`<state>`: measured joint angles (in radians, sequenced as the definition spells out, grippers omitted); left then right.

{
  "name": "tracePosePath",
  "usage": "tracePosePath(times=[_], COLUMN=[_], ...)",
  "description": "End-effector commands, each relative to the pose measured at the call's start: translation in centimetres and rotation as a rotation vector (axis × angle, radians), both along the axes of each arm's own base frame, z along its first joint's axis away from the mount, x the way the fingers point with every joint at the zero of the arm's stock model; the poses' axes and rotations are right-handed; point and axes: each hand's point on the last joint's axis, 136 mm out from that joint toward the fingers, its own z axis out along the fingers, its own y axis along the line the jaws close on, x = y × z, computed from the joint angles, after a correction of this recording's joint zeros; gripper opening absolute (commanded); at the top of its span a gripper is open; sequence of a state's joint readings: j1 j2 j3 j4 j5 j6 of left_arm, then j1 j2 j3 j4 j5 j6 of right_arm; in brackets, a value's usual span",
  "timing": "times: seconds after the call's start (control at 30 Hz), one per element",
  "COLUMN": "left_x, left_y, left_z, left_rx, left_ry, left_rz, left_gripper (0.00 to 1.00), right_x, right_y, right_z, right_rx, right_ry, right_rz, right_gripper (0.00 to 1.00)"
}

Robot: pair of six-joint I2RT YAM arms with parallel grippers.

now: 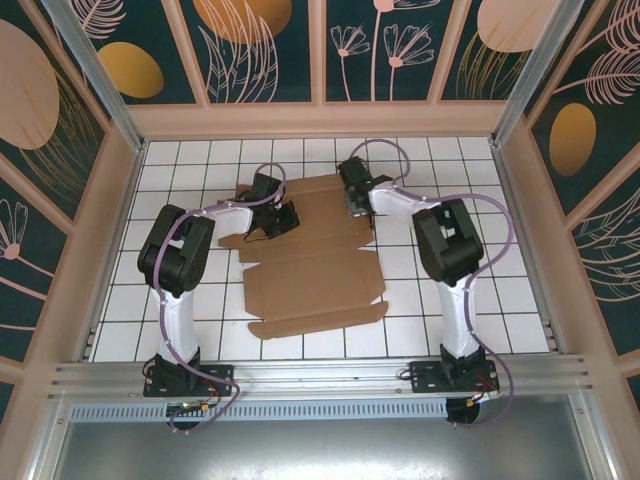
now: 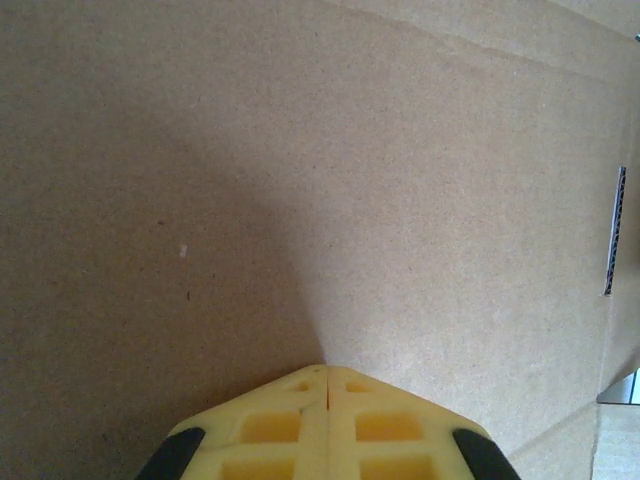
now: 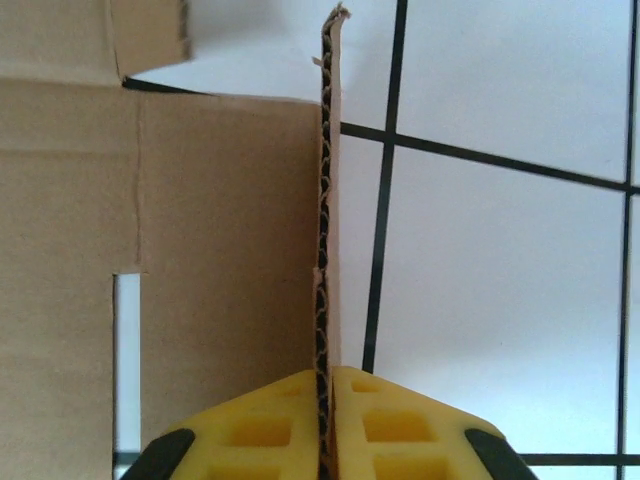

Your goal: Fold the paper box

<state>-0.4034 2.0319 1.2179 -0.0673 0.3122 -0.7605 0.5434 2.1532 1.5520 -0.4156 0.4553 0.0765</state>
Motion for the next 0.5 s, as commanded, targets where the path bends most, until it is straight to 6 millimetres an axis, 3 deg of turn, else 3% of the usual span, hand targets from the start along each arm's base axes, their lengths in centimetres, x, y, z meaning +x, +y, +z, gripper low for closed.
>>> tracePosePath(times=[0.0,0.13,0.27,0.37,0.47], left_x=[-0.9,-1.0,-1.0,-1.0,-1.0], left_y=[1.6,1.5,1.5,1.6,1.5], left_z=[-2.1,-2.2,-2.2,-2.2,-2.0], left_rx=[0.07,0.063,0.067,0.066,0.063], left_ry=[0.06,0.066,0.066,0.064,0.062], left_rz=[0.012,0.011,0.012,0.015,0.014], left_gripper=[0.0,0.0,0.0,0.0,0.0], right_x=[-0.3,-0.1,-0.1,-1.2,-3.2], right_y=[-1.8,-1.8,-2.0,-2.2,-1.2], right_z=[-1.1,0.0,4.6,8.2,9.7], right_rx=[-0.272,-0.255,-0.113,0.015,0.188], right_ry=[-0.004,-0.03,-0.112,-0.193,-0.2], right_rz=[-0.009,-0.028,-0.063,-0.083,-0.055], right_gripper=[0.13,0.22,0.46,0.59,0.64])
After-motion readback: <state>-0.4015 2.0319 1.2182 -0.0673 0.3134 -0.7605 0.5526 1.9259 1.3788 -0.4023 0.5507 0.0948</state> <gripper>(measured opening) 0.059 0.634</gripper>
